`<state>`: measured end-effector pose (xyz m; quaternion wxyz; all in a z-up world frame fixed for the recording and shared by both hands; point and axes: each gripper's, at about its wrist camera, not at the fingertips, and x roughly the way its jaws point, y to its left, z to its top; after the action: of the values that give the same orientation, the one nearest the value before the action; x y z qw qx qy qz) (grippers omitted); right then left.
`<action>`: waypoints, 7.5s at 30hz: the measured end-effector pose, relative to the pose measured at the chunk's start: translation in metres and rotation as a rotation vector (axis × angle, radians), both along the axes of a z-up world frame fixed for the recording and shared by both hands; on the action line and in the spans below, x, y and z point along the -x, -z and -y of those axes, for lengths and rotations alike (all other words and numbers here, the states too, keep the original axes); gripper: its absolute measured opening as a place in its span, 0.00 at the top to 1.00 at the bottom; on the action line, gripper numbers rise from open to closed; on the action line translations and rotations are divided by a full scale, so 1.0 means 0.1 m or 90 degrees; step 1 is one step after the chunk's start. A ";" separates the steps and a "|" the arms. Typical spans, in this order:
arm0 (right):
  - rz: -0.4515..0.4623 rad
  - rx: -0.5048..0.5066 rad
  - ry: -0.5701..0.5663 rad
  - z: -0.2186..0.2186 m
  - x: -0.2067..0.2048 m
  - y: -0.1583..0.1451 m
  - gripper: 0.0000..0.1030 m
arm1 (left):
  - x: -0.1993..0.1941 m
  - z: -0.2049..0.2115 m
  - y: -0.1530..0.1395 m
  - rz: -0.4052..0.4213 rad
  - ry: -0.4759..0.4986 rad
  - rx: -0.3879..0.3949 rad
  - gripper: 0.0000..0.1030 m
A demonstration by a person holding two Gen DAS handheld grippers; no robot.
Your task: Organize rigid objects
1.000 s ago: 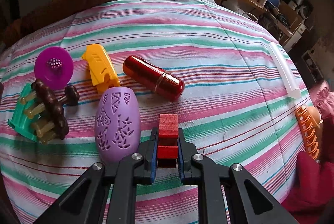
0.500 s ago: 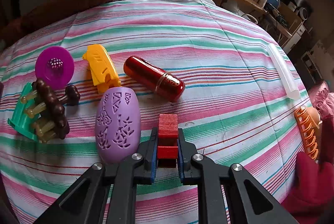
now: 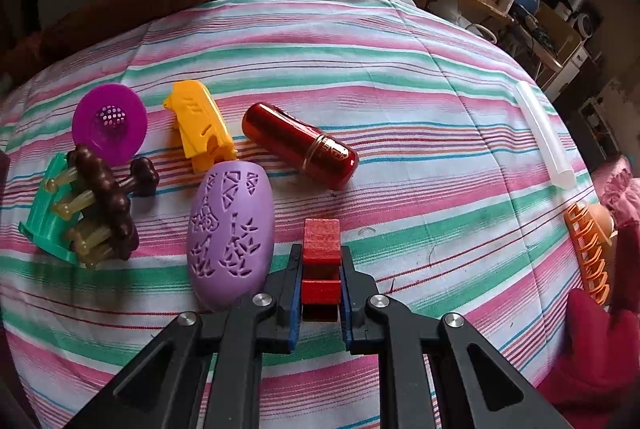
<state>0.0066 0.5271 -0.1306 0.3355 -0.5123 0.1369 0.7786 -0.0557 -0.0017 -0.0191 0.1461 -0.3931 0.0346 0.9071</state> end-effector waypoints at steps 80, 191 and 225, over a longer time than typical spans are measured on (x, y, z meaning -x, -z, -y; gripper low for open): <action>-0.120 0.334 -0.659 4.65 0.95 -0.12 0.75 | 0.08 0.93 0.23 0.025 -0.152 -0.012 0.57; -0.375 0.121 0.088 -0.06 -0.45 -0.84 0.02 | 0.76 -3.77 0.75 0.261 0.411 0.095 0.64; -0.307 0.280 0.038 -0.02 -0.22 -0.44 0.02 | -0.29 -2.94 0.60 0.280 0.461 0.022 0.56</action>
<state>0.0288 0.5292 -0.0868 0.1972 -0.3695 0.3925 0.8189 -0.0266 0.2928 -0.0787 0.4524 -0.5424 0.1536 0.6910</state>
